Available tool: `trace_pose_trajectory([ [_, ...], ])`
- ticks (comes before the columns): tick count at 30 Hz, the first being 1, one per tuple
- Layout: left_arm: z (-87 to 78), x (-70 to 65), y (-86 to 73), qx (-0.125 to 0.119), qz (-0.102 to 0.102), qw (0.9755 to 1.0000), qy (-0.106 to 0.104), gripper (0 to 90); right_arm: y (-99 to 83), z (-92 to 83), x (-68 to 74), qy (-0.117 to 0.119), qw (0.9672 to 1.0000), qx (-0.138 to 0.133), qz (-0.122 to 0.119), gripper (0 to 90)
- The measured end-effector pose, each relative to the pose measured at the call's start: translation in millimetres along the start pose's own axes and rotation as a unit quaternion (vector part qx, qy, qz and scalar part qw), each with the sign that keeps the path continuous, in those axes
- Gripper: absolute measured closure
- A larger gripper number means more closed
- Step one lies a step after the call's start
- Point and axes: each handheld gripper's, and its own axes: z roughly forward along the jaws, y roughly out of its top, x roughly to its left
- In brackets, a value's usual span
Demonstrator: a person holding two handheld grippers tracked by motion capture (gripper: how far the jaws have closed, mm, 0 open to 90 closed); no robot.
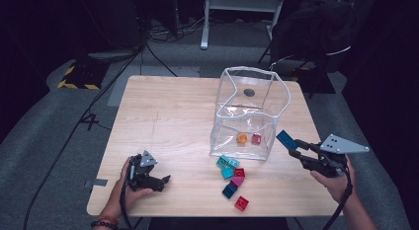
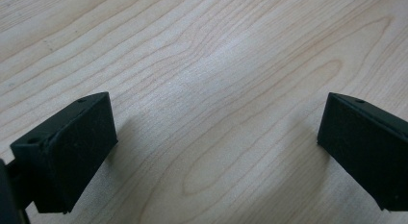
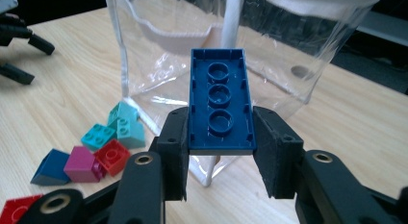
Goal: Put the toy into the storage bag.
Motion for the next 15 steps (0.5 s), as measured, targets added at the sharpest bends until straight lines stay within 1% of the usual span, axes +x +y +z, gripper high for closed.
trace_pose_trajectory([
  [1, 0.0, 0.0, 0.0, 0.0, 0.0, 1.0, 0.0, 0.3, 3.0, -1.4, -0.7, -0.001, 1.0, -0.002, -0.001, 59.9],
  [2, 0.0, 0.0, 0.0, 0.0, 0.0, 1.0, 0.0, 0.3, 9.0, -4.1, -2.1, -0.007, 0.9999, -0.008, -0.003, 59.8],
  [3, 0.0, 0.0, 0.0, 0.0, 0.0, 1.0, 0.0, 0.3, 9.0, -4.1, -2.1, -0.007, 0.9999, -0.008, -0.003, 59.8],
  [6, 0.0, 0.0, 0.0, 0.0, 0.0, 1.0, 0.0, 0.3, 21.9, -8.0, -4.0, -0.009, 0.9998, -0.017, -0.007, 59.9],
  [7, 0.0, 0.0, 0.0, 0.0, 0.0, 1.0, 0.0, 0.3, 21.9, -8.0, -4.0, -0.009, 0.9998, -0.017, -0.007, 59.9],
  [8, 0.0, 0.0, 0.0, 0.0, 0.0, 1.0, 0.0, 0.3, 28.7, -9.6, -4.2, -0.011, 0.9996, -0.02, -0.013, 59.9],
  [9, 0.0, 0.0, 0.0, 0.0, 0.0, 1.0, 0.0, 0.3, 28.7, -9.6, -4.2, -0.011, 0.9996, -0.02, -0.013, 59.9],
  [10, 0.0, 0.0, 0.0, 0.0, 0.0, 1.0, 0.0, 0.3, 35.5, -11.5, -4.0, -0.013, 0.9994, -0.024, -0.018, 59.8],
  [11, 0.0, 0.0, 0.0, 0.0, 0.0, 1.0, 0.0, 0.3, 35.5, -11.5, -4.0, -0.013, 0.9994, -0.024, -0.018, 59.8],
  [12, 0.0, -0.1, 0.0, 0.0, 0.0, 1.0, 0.0, 0.3, 42.4, -12.9, -4.3, -0.016, 0.9992, -0.03, -0.022, 59.8],
  [14, 0.0, -0.1, 0.0, 0.0, 0.0, 1.0, 0.0, 0.3, 49.8, -13.4, -4.9, -0.016, 0.999, -0.036, -0.022, 59.8],
  [15, 0.0, 0.0, 0.0, 0.0, 0.0, 1.0, 0.0, 0.3, 49.8, -13.4, -4.9, -0.016, 0.999, -0.036, -0.022, 59.8],
])
